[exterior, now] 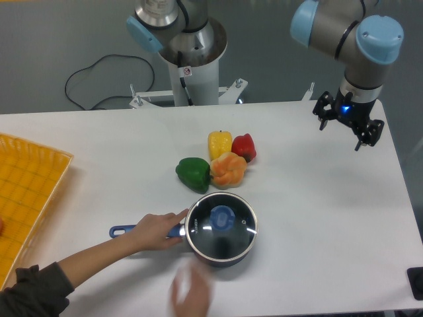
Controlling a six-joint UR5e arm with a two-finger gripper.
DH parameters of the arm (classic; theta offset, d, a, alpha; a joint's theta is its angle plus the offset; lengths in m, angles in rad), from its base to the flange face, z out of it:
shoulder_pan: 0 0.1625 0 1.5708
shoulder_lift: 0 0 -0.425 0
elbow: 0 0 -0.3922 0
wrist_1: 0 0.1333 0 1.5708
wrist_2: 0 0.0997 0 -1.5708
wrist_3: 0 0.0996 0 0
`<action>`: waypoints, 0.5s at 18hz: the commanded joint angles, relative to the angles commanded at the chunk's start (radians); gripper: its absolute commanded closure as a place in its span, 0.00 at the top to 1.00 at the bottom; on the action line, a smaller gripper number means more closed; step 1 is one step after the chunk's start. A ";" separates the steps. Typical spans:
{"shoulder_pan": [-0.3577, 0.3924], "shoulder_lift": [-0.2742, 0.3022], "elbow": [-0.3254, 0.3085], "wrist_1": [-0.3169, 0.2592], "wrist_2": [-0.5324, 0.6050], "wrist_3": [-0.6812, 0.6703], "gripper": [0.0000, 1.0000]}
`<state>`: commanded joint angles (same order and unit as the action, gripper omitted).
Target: Open the lid
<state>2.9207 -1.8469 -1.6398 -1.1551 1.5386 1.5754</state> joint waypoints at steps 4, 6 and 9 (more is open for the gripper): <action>-0.002 0.002 -0.002 0.000 0.000 -0.002 1.00; -0.005 0.002 -0.002 -0.002 0.000 -0.002 1.00; -0.006 0.003 -0.002 -0.003 0.000 -0.002 1.00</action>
<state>2.9146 -1.8439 -1.6414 -1.1582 1.5386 1.5739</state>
